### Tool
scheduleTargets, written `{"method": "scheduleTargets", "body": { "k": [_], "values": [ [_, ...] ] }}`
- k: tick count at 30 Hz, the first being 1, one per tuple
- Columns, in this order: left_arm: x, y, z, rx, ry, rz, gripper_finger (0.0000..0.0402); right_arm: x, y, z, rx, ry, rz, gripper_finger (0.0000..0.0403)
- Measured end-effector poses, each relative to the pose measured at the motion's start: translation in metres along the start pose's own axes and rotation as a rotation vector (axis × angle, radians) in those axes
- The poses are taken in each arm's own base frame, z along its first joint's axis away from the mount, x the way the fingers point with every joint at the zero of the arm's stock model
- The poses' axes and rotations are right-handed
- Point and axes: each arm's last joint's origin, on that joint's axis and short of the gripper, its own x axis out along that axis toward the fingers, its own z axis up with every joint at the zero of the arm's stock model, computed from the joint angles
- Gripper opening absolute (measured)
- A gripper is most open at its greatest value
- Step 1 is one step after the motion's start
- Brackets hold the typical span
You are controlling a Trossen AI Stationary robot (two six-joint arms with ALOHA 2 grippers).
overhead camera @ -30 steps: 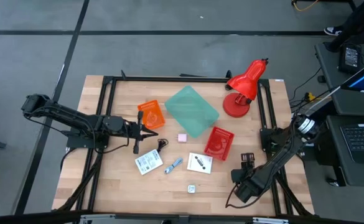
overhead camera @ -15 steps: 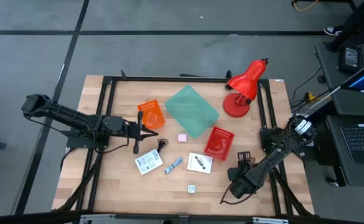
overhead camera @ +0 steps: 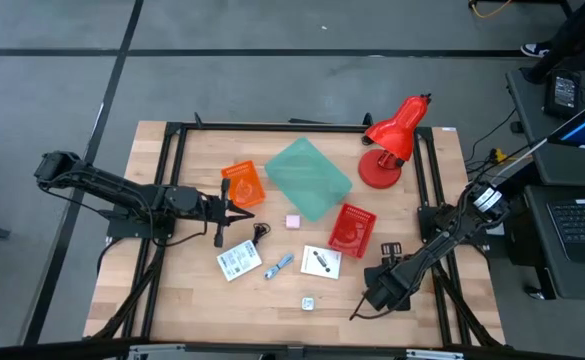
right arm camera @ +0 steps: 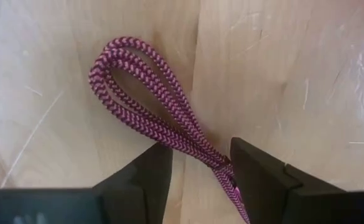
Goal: Pick and place items into bin
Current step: Put the pink charger cable into the blue bin
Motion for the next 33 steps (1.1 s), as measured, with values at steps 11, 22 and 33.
{"method": "scheduleTargets", "body": {
  "k": [11,22,33],
  "values": [
    [0.000,0.000,0.000,0.034,0.000,0.000,0.0002,0.001,0.002,0.001,0.002,0.001,0.037,0.0037],
    [0.000,0.000,0.001,0.067,-0.008,0.006,0.0002,-0.009,0.004,0.008,0.062,0.003,0.059,0.0004],
    [0.000,0.000,0.001,0.069,-0.008,0.006,0.0002,-0.020,0.012,0.017,0.062,-0.104,0.121,0.0001]
  ]
}}
